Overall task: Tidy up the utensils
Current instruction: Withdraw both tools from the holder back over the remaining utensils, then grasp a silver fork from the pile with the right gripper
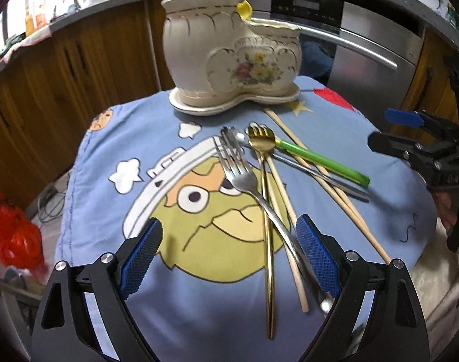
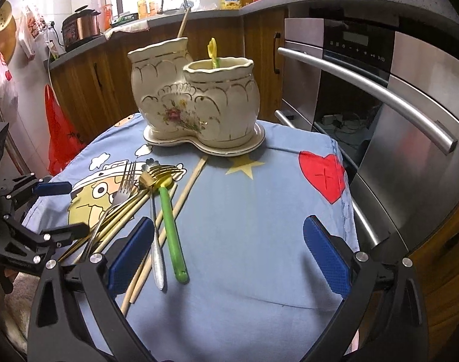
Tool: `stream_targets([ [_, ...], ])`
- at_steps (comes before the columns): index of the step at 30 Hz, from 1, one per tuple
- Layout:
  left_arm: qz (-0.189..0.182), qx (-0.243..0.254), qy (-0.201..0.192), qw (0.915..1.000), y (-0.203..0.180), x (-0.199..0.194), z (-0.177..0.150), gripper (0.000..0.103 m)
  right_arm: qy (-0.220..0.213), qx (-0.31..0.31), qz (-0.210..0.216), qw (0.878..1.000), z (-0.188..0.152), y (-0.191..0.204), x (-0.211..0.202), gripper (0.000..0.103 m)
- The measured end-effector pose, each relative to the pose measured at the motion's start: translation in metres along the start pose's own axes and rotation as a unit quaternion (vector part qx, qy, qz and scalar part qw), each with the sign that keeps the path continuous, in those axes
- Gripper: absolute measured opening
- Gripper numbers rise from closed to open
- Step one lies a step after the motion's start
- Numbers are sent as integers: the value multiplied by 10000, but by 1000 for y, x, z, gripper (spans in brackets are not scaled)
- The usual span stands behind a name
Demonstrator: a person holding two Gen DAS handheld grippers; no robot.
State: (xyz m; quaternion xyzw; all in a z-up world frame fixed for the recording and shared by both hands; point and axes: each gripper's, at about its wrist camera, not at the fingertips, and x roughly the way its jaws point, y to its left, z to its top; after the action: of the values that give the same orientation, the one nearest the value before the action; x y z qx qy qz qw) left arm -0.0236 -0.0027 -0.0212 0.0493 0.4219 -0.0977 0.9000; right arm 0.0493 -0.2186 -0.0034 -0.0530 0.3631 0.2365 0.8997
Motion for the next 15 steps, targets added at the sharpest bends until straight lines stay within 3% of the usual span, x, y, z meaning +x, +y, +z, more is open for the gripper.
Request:
stream_targets([
  [15,-112,101,100,9998,-1,0,4,80,105,-274,224,9993,-3,8,4,97],
])
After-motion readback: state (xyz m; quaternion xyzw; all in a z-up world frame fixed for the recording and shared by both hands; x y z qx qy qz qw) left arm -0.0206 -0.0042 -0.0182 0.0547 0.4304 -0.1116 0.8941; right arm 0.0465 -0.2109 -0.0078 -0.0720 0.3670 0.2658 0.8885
